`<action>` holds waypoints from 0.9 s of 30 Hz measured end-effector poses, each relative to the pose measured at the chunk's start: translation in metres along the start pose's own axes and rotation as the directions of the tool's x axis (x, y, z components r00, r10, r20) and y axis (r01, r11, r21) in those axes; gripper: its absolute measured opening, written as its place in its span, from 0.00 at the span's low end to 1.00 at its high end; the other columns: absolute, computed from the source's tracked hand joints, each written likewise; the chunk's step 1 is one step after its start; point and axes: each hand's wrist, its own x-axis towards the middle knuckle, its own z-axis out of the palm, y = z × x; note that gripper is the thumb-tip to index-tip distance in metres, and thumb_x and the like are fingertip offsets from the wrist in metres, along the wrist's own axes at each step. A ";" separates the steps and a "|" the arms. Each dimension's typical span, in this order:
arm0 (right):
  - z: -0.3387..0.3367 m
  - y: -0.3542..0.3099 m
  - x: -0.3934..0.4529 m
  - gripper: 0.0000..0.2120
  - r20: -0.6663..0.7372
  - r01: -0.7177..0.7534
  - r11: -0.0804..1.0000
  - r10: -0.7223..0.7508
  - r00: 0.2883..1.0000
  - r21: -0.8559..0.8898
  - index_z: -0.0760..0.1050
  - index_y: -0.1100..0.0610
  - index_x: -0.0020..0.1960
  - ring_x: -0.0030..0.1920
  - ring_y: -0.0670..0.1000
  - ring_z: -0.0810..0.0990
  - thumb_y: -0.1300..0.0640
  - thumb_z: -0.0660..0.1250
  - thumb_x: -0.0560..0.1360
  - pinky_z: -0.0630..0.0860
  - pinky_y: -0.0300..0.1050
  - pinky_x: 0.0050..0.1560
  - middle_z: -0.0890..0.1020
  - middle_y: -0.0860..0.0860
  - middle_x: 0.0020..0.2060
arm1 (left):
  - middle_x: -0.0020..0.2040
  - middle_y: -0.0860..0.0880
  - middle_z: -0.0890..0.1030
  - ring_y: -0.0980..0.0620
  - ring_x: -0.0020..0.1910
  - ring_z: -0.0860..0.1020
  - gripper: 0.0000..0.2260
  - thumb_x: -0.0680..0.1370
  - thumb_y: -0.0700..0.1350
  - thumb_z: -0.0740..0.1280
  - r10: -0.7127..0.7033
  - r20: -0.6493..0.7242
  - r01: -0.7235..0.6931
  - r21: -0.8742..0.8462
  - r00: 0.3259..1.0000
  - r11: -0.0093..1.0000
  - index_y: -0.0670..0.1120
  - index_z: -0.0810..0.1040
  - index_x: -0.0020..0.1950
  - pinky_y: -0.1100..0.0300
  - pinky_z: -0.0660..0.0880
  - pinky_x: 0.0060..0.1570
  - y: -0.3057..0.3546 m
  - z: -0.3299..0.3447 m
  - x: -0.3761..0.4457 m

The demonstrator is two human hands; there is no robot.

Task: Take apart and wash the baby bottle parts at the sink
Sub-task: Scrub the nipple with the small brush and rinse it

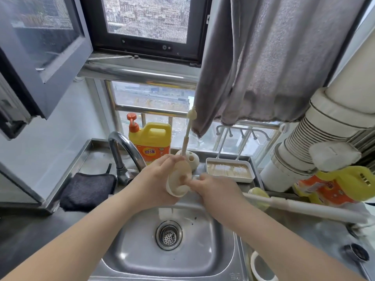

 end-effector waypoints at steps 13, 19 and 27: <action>-0.004 -0.015 0.007 0.11 0.234 -0.245 0.435 0.080 0.969 0.866 0.72 0.66 0.49 0.25 0.41 0.66 0.59 0.56 0.82 0.62 0.35 0.26 0.70 0.47 0.30 | 0.62 0.41 0.74 0.44 0.58 0.73 0.36 0.61 0.39 0.77 0.172 -0.120 -0.150 0.170 0.978 0.974 0.45 0.66 0.67 0.54 0.72 0.54 0.001 -0.008 0.010; -0.005 -0.013 0.004 0.08 0.242 -0.251 0.259 0.065 0.968 0.933 0.79 0.53 0.51 0.23 0.41 0.65 0.59 0.61 0.80 0.63 0.32 0.24 0.76 0.47 0.31 | 0.61 0.47 0.74 0.51 0.56 0.75 0.34 0.64 0.51 0.75 0.064 -0.137 -0.063 0.016 0.989 0.998 0.50 0.64 0.67 0.63 0.72 0.52 0.005 -0.009 0.006; -0.001 0.005 0.002 0.07 0.123 -0.302 0.444 0.388 0.913 0.843 0.80 0.47 0.38 0.29 0.44 0.71 0.58 0.74 0.70 0.75 0.45 0.37 0.77 0.49 0.31 | 0.61 0.64 0.69 0.71 0.59 0.68 0.38 0.61 0.47 0.81 -0.103 -0.032 0.097 -0.143 0.994 0.985 0.56 0.65 0.66 0.79 0.63 0.54 0.018 -0.007 -0.001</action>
